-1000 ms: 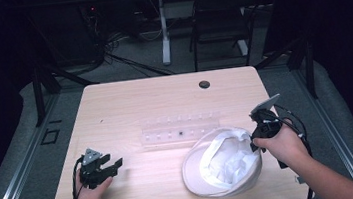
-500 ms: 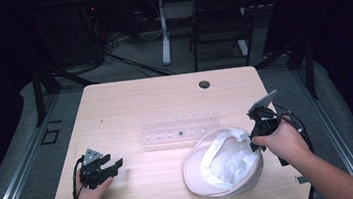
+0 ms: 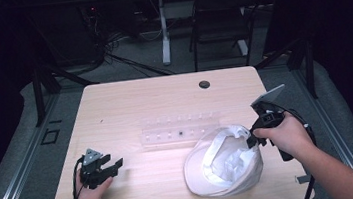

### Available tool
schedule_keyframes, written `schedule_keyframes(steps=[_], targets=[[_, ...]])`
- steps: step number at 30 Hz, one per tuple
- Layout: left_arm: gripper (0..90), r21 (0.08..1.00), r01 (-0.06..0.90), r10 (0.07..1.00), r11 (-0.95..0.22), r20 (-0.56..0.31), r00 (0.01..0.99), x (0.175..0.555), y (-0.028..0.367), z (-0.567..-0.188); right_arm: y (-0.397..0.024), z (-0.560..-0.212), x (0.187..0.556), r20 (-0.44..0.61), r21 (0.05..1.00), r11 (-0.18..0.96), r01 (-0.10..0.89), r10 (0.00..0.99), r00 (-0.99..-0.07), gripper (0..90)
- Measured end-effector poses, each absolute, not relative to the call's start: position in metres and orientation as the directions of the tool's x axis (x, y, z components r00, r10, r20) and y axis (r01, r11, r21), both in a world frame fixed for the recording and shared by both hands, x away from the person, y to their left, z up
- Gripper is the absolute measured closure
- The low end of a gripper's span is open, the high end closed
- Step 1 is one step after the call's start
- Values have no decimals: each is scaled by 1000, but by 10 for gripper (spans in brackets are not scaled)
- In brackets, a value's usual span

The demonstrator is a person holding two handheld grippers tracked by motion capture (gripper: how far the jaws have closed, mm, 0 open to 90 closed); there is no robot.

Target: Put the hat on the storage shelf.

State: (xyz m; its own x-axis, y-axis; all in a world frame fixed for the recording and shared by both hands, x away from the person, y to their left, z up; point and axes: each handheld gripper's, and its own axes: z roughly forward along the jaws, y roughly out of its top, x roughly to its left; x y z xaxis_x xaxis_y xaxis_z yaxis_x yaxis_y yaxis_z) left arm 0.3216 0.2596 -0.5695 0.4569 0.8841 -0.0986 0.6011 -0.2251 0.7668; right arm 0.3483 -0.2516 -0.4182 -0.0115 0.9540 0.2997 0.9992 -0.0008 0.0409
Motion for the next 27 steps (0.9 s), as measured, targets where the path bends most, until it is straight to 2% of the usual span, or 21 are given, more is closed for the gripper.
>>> schedule_keyframes(steps=[10, 13, 27], targets=[[439, 766, 603, 884, -223, -101, 456, 321, 259, -570, -256, -403, 347, 427, 18, -21, 1000, 904, 11, 816], [439, 766, 603, 884, -222, -102, 455, 322, 259, -570, -258, -398, 347, 491, 3, -22, 1000, 871, 17, 817], [440, 767, 603, 883, -221, -105, 457, 321, 260, -570, -248, -382, 343, 652, -21, -30, 999, 757, 36, 817]])
